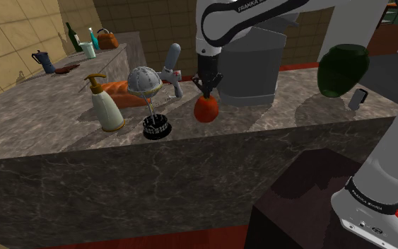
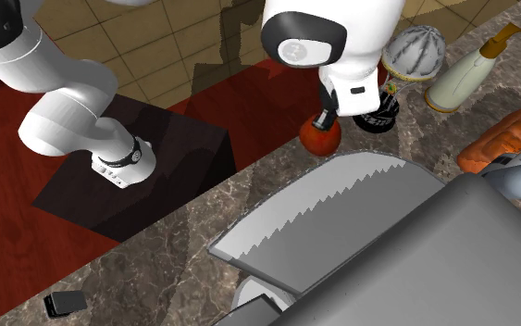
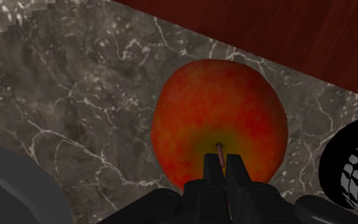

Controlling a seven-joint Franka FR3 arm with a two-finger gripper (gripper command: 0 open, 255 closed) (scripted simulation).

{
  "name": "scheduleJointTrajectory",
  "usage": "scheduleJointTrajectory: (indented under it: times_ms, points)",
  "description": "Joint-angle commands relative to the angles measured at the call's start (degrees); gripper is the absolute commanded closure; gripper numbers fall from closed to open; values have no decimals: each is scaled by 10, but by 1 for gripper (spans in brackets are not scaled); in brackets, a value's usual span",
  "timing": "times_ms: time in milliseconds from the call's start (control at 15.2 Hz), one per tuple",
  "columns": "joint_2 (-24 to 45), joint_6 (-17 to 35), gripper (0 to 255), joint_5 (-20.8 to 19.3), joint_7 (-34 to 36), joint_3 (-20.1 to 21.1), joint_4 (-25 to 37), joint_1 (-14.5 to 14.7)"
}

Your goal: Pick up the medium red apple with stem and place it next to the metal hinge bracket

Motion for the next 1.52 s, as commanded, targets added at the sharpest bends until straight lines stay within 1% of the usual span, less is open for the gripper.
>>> scheduleJointTrajectory:
  times_ms: [0,792,1452]
  points:
    - [-2,-14,255,1,0,0,12,0]
    - [-8,-105,255,1,4,0,98,0]
    - [4,-186,255,-3,9,1,190,2]
